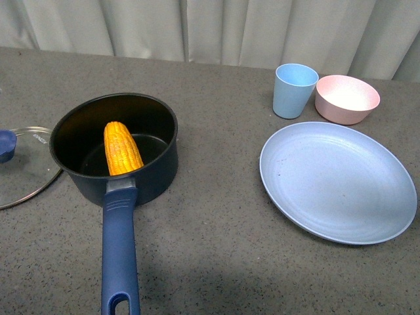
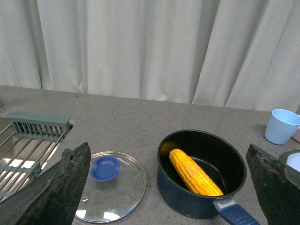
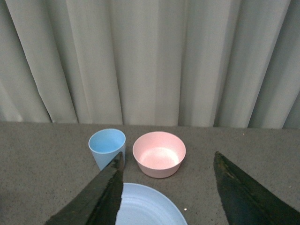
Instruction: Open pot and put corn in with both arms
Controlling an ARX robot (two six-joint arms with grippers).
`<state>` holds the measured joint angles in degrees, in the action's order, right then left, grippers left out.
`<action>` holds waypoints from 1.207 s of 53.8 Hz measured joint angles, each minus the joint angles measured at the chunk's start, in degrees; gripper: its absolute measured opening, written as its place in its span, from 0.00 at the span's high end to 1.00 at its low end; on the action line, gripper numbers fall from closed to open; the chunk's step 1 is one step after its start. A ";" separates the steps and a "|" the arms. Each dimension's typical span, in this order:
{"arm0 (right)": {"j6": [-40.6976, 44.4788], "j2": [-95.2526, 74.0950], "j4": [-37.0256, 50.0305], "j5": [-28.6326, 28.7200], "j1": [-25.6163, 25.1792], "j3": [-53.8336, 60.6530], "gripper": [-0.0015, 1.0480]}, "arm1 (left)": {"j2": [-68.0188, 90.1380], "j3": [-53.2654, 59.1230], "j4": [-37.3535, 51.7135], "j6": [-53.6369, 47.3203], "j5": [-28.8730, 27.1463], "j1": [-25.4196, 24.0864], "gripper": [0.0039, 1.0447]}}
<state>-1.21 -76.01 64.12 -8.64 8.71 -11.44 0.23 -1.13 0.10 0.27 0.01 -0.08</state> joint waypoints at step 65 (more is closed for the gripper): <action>1.11 52.04 -40.19 8.57 -8.57 11.15 0.99 | 0.00 0.00 0.00 0.00 -0.02 0.00 0.06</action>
<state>-0.10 -23.97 23.92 -0.08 0.14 -0.30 0.23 -1.13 0.10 0.27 -0.01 -0.08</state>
